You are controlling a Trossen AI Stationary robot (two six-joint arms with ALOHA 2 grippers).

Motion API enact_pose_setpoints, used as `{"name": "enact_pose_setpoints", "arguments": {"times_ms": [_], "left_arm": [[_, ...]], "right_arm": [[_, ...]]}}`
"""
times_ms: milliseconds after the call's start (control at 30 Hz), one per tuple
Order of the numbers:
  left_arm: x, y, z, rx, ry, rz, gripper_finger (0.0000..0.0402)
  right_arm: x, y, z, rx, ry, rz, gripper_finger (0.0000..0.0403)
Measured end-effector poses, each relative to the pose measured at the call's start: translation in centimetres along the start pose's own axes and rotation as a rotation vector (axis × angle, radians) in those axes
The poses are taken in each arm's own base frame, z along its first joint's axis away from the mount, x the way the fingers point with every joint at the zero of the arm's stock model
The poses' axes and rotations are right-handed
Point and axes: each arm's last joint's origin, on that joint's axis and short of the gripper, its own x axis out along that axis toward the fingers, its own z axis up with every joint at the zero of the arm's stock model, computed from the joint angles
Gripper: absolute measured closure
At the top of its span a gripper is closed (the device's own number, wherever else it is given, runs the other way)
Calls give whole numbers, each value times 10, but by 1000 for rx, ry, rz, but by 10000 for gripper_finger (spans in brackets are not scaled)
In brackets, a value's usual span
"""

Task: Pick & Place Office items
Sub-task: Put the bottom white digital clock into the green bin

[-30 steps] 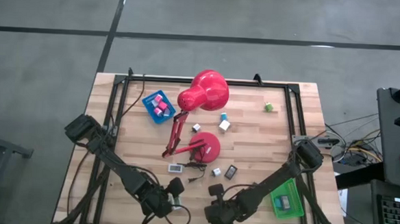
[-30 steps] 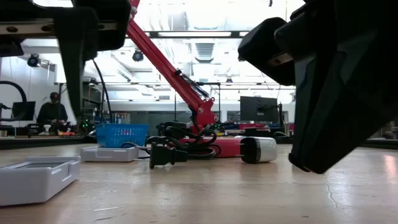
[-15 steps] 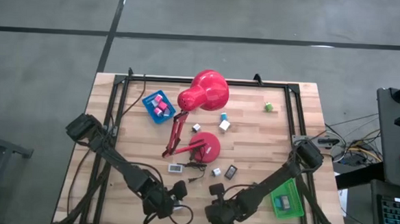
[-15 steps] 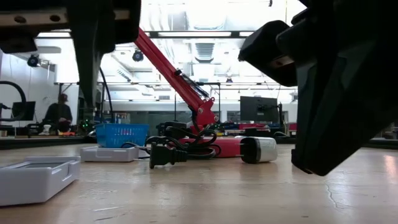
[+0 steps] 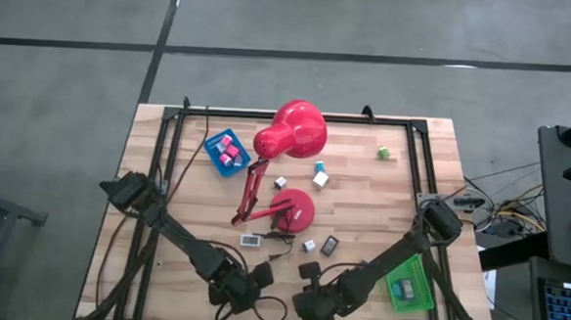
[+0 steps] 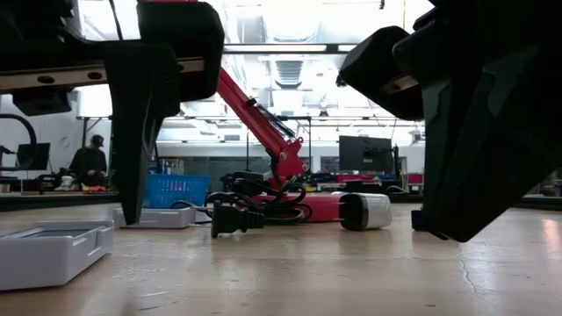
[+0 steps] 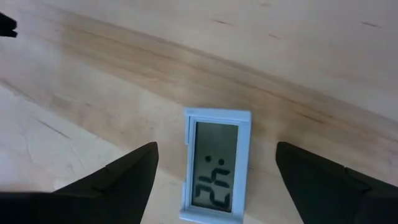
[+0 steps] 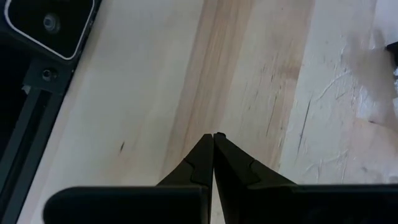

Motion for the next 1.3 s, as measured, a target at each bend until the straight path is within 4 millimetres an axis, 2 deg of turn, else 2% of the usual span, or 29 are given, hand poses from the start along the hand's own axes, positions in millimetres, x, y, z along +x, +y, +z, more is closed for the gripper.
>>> {"name": "enact_pose_setpoints", "arguments": {"times_ms": [300, 567, 700, 933, 1300], "left_arm": [[8, 16, -15, -86, -39, -110, 102], [10, 21, -20, -111, -46, -131, 116], [10, 21, -20, -114, -50, -145, 158], [11, 22, -20, -116, -48, -131, 270], [11, 21, -20, -124, -38, -118, 272]], "right_arm": [[0, 1, 0, 0, 6, 18, 394], [0, 2, 0, -2, 8, 26, 394], [0, 2, 0, -3, 8, 26, 394], [0, 2, -1, -4, 8, 27, 394], [0, 2, -1, -5, 9, 28, 394]]}}
